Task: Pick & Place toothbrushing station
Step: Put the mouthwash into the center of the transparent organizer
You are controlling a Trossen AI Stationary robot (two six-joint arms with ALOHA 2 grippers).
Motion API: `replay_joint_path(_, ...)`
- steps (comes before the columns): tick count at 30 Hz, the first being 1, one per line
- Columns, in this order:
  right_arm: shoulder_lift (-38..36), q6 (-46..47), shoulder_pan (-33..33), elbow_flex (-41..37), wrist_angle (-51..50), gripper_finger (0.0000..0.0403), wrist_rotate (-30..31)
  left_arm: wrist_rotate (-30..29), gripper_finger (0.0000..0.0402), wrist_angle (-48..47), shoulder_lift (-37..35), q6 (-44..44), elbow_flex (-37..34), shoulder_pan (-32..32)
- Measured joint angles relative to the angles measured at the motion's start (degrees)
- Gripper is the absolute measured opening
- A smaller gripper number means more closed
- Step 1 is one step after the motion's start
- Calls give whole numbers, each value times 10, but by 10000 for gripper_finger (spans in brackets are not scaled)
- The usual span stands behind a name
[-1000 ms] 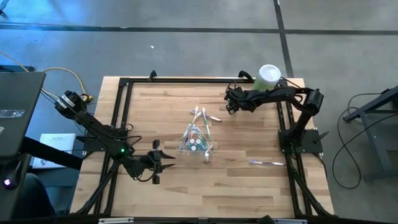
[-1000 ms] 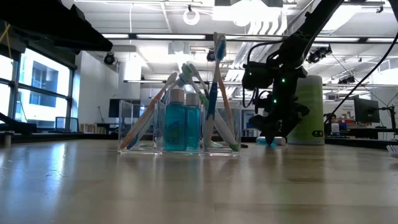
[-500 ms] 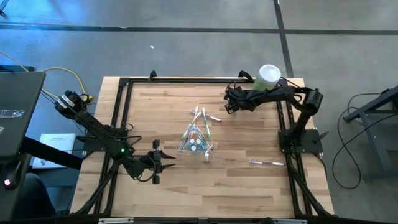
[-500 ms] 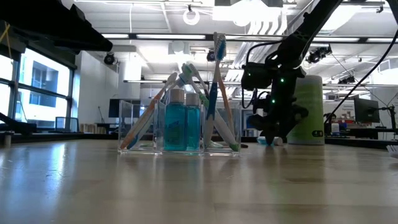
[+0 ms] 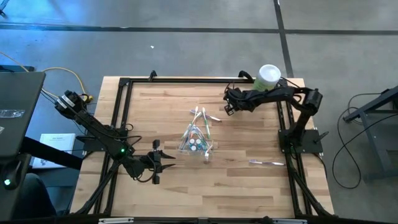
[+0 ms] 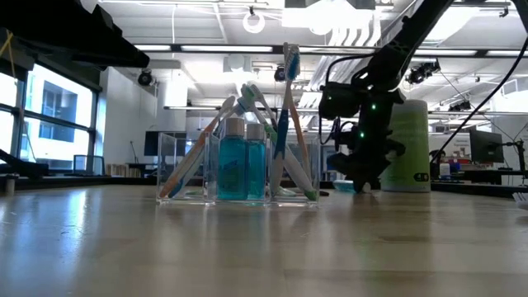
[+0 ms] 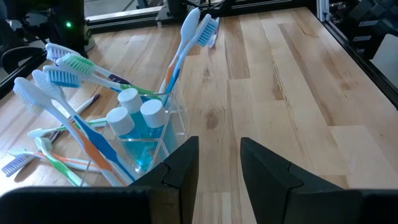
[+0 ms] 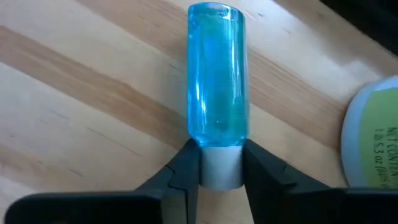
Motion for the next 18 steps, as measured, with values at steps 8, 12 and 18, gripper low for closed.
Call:
replay_joint_path(8,-65,-47,69,-7,-58,85,74,0,113,0,0,0,0,0)
replay_joint_path(12,-149,-50,135,-3,-112,85,118,0,113,0,0,-1,0,0)
replay_joint_path(18,-268,-99,275,-3,-131,85,160,0,113,0,0,-2,0,0)
